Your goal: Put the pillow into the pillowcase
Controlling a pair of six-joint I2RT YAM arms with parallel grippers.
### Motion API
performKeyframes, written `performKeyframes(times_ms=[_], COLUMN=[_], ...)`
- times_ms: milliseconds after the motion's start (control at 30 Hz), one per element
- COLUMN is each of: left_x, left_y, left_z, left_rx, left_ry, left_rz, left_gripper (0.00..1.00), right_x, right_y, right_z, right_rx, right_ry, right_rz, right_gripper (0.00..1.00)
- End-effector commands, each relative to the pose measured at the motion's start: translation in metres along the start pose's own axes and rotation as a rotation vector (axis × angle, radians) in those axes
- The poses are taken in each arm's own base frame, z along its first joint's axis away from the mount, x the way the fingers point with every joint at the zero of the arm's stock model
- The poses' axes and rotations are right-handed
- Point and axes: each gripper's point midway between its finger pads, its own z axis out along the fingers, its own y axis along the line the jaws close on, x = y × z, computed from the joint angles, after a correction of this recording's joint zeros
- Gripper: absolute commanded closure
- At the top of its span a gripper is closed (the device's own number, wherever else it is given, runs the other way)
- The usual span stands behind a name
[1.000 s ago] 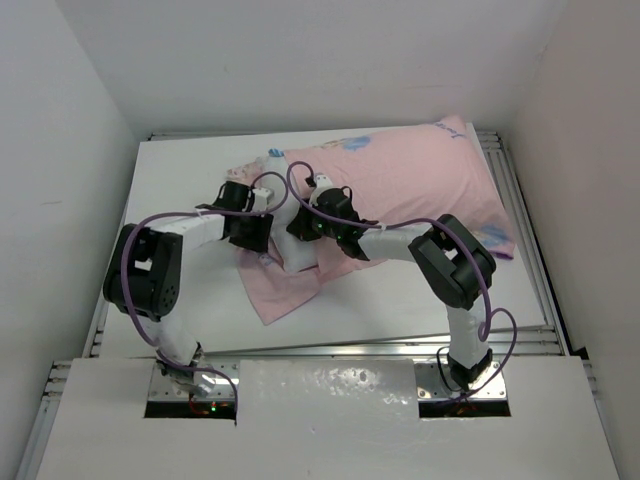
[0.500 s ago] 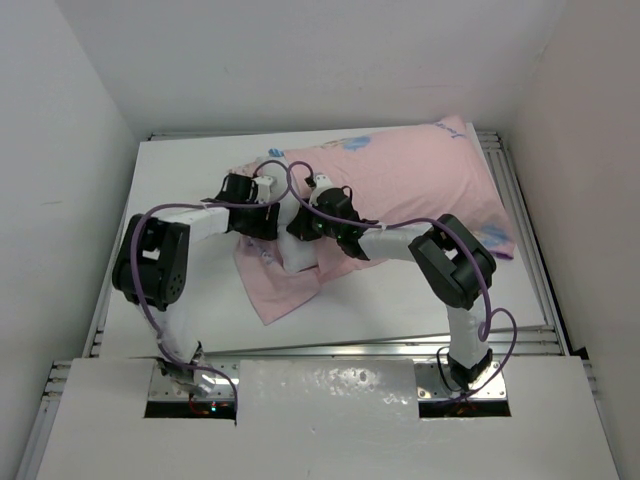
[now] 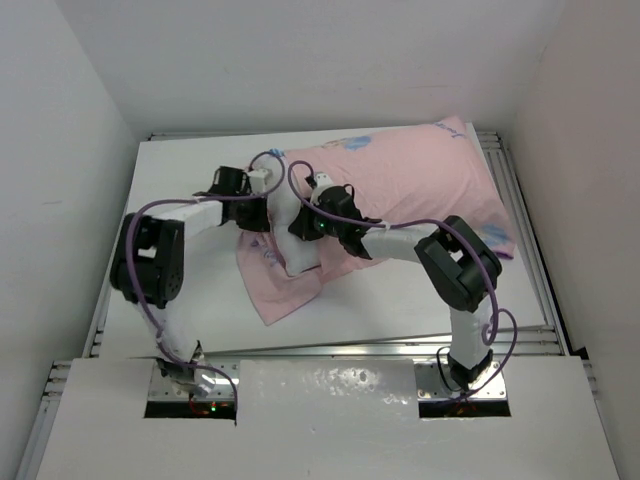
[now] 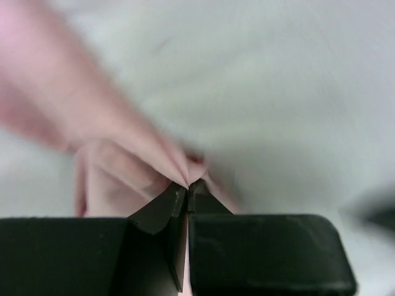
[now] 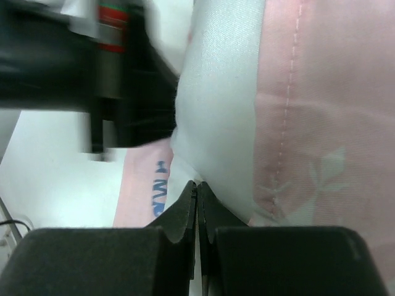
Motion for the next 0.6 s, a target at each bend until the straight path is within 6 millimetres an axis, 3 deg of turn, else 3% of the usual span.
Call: performKeyframes(times_ms=[0, 33, 100, 333, 433, 467, 567], left_x=[-0.029, -0.039, -0.034, 0.008, 0.009, 0.010, 0.011], left_y=[-0.013, -0.015, -0.009, -0.050, -0.046, -0.044, -0.024], left_z=[-0.069, -0.093, -0.115, -0.132, -0.132, -0.131, -0.119], left_rx=[0.188, 0.180, 0.122, 0.338, 0.309, 0.294, 0.197], left_ry=[-0.148, -0.199, -0.208, -0.112, -0.109, -0.108, -0.111], left_rz=[-0.001, 0.033, 0.122, 0.174, 0.185, 0.185, 0.165], left_gripper=[1.00, 1.00, 1.00, 1.00, 1.00, 1.00, 1.00], right_x=[-0.013, -0.014, -0.017, -0.037, -0.051, -0.048, -0.043], right_y=[-0.001, -0.003, -0.009, -0.043, -0.034, -0.034, 0.000], right_z=[-0.018, -0.026, -0.035, -0.044, -0.032, -0.029, -0.026], right_rx=[0.017, 0.039, 0.096, 0.254, 0.224, 0.216, 0.038], right_ry=[0.019, 0.052, 0.090, 0.122, 0.121, 0.136, 0.149], right_rz=[-0.081, -0.137, -0.183, -0.320, -0.326, -0.319, -0.312], right_gripper=[0.99, 0.98, 0.98, 0.97, 0.96, 0.93, 0.84])
